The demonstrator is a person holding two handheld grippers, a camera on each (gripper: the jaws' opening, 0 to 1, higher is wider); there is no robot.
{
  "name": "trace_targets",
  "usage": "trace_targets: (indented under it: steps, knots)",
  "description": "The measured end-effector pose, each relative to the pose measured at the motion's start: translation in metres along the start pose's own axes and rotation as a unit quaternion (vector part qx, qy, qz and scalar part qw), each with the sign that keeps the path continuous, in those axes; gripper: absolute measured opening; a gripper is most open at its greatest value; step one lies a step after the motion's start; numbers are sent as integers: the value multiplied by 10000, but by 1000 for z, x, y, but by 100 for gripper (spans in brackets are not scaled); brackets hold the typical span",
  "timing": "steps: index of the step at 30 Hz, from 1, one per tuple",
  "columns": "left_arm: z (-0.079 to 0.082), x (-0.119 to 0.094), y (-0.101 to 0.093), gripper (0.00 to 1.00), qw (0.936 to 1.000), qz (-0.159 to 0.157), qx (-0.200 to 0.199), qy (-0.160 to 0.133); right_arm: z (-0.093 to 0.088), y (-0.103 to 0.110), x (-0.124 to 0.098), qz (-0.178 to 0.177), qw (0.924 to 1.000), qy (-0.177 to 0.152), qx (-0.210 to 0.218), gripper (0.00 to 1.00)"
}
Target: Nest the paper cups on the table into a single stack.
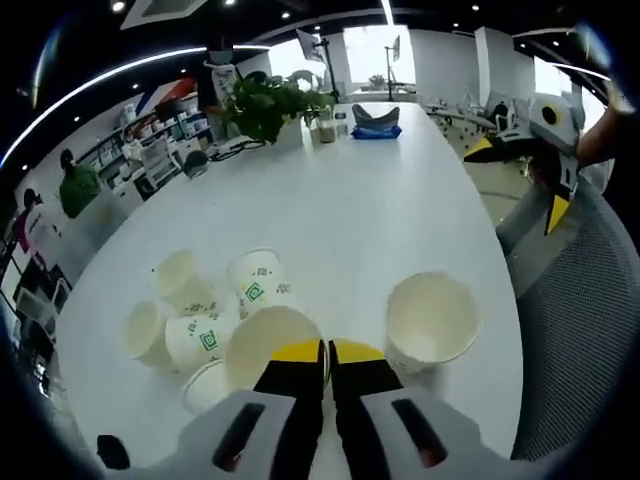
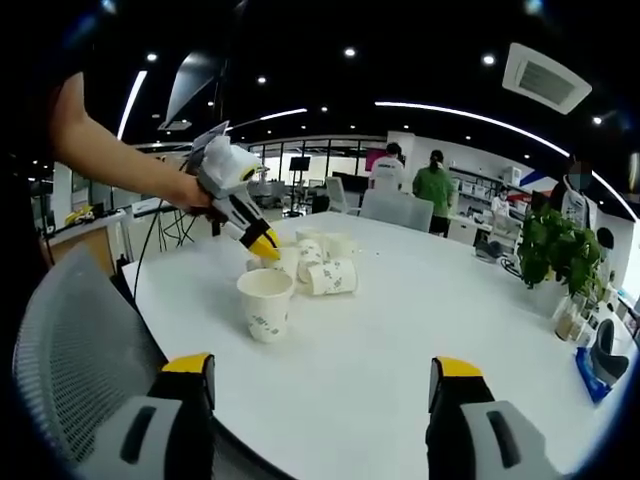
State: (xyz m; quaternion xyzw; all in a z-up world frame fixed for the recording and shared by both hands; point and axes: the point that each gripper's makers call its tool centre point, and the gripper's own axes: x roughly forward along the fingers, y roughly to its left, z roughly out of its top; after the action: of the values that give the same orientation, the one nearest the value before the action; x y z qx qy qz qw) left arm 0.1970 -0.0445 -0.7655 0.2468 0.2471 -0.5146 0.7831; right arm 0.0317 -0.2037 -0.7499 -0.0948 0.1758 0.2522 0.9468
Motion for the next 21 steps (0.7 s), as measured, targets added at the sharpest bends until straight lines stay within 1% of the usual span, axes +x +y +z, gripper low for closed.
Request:
trace_targets:
  steps: [2,3,4,7,8,11,13,17,18,21]
  knots:
    - [4,-3,2,0,9999,60,-64,-92,0,0,0,-5,10000,-8,1,90]
    - [8,-9,1,0,9998,81,-81,-131,0,-1,0,-13,10000,-6,1,90]
    - [12,-13,1,0,9998,108,-81,-152,1,0,0,-11,10000,-12,7,90]
    - [15,-17,0,0,9998,132,-55,-168,1,0,0,-1,10000,-15,9,90]
    - [19,-23,-2,0,9998,138,-46,-169,1,0,0,-1,10000,-18,12,90]
    - [23,-26,-2,0,9997,121,-60,-187,1,0,0,-3,10000,-21,11,90]
    - [29,-33,-4,0,9997,111,-42,-196,1,0,0,4,10000,-28,9,90]
    - [36,-40,-5,0,9997,98,13,-211,2,1,0,11,10000,-42,9,91]
    - [41,-45,-8,0,9997,84,19,-215,2,1,0,10,10000,-45,13,91]
    - [48,-49,-12,0,9997,25,71,-234,2,1,0,15,10000,-55,18,91]
